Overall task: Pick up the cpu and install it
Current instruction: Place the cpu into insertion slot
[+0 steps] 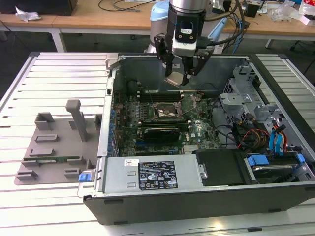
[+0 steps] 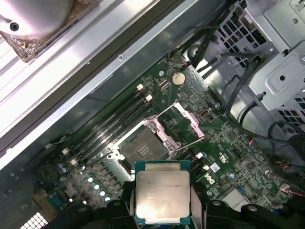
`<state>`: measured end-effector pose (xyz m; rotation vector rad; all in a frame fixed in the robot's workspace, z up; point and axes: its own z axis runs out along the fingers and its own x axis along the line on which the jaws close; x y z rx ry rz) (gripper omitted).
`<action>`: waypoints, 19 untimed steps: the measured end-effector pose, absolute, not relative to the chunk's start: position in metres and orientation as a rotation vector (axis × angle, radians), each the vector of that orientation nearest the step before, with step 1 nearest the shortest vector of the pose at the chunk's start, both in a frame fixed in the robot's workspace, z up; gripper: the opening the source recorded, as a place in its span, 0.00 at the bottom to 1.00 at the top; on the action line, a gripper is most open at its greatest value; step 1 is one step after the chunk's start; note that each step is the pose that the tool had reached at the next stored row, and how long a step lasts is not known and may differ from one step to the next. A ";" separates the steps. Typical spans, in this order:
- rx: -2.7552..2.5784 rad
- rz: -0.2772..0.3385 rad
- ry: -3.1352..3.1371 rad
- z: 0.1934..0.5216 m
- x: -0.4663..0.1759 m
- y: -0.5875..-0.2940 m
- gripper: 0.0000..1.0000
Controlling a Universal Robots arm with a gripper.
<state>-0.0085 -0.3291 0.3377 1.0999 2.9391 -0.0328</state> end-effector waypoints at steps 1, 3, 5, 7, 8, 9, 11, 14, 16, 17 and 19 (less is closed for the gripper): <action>1.122 -0.033 2.931 0.338 -0.009 -0.329 0.55; 1.169 -0.033 2.913 0.338 -0.009 -0.329 0.55; 1.192 -0.033 2.904 0.338 -0.009 -0.329 0.55; 1.224 -0.033 2.890 0.338 -0.009 -0.329 0.55; 1.234 -0.033 2.886 0.338 -0.009 -0.329 0.55; 1.256 -0.033 2.877 0.338 -0.009 -0.329 0.55; 1.295 -0.033 2.860 0.338 -0.009 -0.329 0.55; 1.346 -0.033 2.837 0.338 -0.009 -0.329 0.55; 1.377 -0.033 2.822 0.338 -0.009 -0.329 0.55; 1.391 -0.033 2.815 0.338 -0.009 -0.329 0.55; 1.415 -0.033 2.803 0.338 -0.009 -0.329 0.55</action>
